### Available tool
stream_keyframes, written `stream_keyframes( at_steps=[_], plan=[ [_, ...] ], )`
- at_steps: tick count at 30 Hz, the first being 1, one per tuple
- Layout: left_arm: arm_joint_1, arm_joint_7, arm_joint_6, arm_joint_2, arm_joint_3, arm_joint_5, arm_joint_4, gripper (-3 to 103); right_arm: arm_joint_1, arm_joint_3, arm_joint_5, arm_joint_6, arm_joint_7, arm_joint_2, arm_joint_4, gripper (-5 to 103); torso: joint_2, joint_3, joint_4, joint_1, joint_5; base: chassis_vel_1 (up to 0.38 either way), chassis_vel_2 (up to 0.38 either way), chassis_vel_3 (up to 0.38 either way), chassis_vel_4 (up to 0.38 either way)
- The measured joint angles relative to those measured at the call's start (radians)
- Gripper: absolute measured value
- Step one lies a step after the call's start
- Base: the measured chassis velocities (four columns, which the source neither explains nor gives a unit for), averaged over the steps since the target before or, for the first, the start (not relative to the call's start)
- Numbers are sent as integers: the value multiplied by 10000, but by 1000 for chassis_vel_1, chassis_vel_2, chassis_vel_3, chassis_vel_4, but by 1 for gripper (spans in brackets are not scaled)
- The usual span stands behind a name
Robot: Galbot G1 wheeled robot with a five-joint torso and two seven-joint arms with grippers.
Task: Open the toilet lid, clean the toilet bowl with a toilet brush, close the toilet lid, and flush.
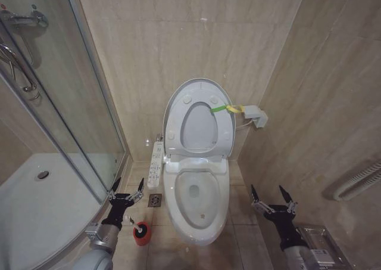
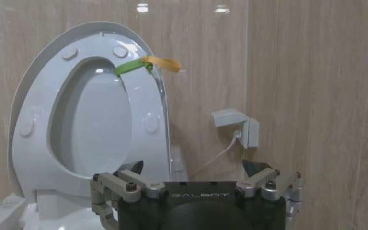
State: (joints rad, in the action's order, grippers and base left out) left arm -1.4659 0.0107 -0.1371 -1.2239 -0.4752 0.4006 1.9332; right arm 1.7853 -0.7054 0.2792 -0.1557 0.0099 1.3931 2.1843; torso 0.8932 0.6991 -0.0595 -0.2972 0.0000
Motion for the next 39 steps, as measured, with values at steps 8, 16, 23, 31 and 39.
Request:
stream_keyframes(
  at_steps=[8,16,23,31,39],
  plan=[
    [0,0,0,0,0,0,0,100,7,3,-1,27,8,-9,5,100,0,0,0,0,0,0,0,0,0],
    [0,0,0,0,0,0,0,100,9,3,-2,32,13,-13,9,100,0,0,0,0,1,0,0,0,0],
    [0,0,0,0,0,0,0,100,9,3,-2,35,17,-16,14,100,0,0,0,0,1,0,0,0,0],
    [0,0,0,0,0,0,0,100,9,3,-2,35,17,-16,22,100,0,0,0,0,1,0,0,0,0],
    [0,0,0,0,0,0,0,100,9,2,-2,35,17,-17,24,100,0,0,0,0,0,0,0,0,0]
  ],
)
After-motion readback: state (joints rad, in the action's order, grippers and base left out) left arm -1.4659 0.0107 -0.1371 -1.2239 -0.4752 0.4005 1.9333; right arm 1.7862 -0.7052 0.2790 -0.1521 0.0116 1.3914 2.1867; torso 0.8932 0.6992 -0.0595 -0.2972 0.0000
